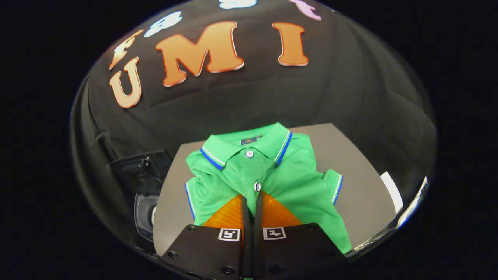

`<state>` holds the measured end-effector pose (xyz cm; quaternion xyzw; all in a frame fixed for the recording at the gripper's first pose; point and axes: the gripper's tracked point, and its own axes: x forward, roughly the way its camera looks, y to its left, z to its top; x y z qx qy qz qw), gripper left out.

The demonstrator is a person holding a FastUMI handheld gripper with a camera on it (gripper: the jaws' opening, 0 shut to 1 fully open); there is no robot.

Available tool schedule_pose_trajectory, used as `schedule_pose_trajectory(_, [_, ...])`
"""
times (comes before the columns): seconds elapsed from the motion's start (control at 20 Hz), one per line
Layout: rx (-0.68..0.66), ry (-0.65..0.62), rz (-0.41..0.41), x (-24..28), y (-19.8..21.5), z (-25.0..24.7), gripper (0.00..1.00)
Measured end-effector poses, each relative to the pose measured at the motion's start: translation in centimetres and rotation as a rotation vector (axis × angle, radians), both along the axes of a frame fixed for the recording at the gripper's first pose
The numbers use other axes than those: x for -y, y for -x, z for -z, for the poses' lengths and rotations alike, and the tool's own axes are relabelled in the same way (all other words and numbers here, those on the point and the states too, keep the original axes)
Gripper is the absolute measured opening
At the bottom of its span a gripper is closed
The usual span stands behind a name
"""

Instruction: Put the clothes into the washing machine and then close the washing machine lid.

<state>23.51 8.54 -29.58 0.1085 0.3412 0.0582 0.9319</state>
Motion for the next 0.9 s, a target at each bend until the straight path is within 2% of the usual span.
schedule_pose_trajectory(0.15, [0.223,-0.002,0.008,-0.2,-0.6,-1.5,0.08])
schedule_pose_trajectory(0.3, [0.357,-0.088,0.043,0.2,0.4,-4.0,0.08])
schedule_pose_trajectory(0.4, [0.447,-0.100,0.057,0.9,1.3,-6.8,0.08])
schedule_pose_trajectory(0.75, [0.625,-0.134,0.019,1.9,4.2,-14.3,0.07])
schedule_pose_trajectory(0.9, [0.700,-0.082,0.014,2.1,5.4,-17.4,0.07])
